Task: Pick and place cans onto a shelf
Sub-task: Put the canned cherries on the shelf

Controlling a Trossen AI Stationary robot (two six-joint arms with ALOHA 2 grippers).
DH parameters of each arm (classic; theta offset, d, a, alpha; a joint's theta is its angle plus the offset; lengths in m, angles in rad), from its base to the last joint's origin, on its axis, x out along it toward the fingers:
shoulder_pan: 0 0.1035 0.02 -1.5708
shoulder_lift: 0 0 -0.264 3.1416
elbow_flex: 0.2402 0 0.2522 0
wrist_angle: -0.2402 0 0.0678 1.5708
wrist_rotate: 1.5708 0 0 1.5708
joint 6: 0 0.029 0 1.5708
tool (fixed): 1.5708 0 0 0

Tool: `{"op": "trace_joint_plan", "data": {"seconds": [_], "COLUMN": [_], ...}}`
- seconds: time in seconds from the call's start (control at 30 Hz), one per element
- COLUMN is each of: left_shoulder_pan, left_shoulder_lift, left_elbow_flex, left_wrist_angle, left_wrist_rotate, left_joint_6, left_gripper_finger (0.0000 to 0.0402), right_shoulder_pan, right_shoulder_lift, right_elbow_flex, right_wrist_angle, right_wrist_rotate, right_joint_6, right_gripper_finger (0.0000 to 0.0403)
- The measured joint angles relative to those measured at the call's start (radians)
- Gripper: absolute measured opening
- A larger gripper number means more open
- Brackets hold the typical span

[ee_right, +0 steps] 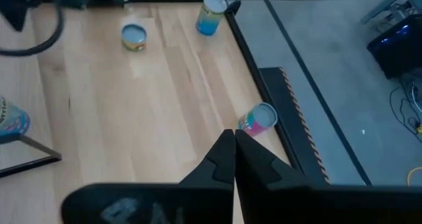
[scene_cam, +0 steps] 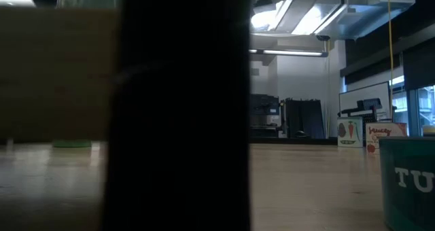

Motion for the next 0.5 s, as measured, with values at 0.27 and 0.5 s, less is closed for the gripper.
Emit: {"op": "trace_joint_plan", "data": {"seconds": [0.27,0.5], "left_shoulder_pan": [-0.062,-0.139], "left_shoulder_lift": [0.066,0.175], "left_elbow_flex": [0.0,0.0], "left_wrist_angle": [0.144,0.278], "left_wrist_rotate": [-0.014,-0.003], "left_joint_6": [-0.076,-0.072], "left_gripper_finger": [0.0,0.0], "right_shoulder_pan": [0.0,0.0], "right_shoulder_lift": [-0.025,-0.026], "right_elbow_flex": [0.0,0.0], "right_wrist_angle": [0.0,0.0], "right_wrist_rotate": [-0.012,-0.049], "right_joint_6": [-0.002,-0.002], "right_gripper_finger": [0.0004,0.0004]}}
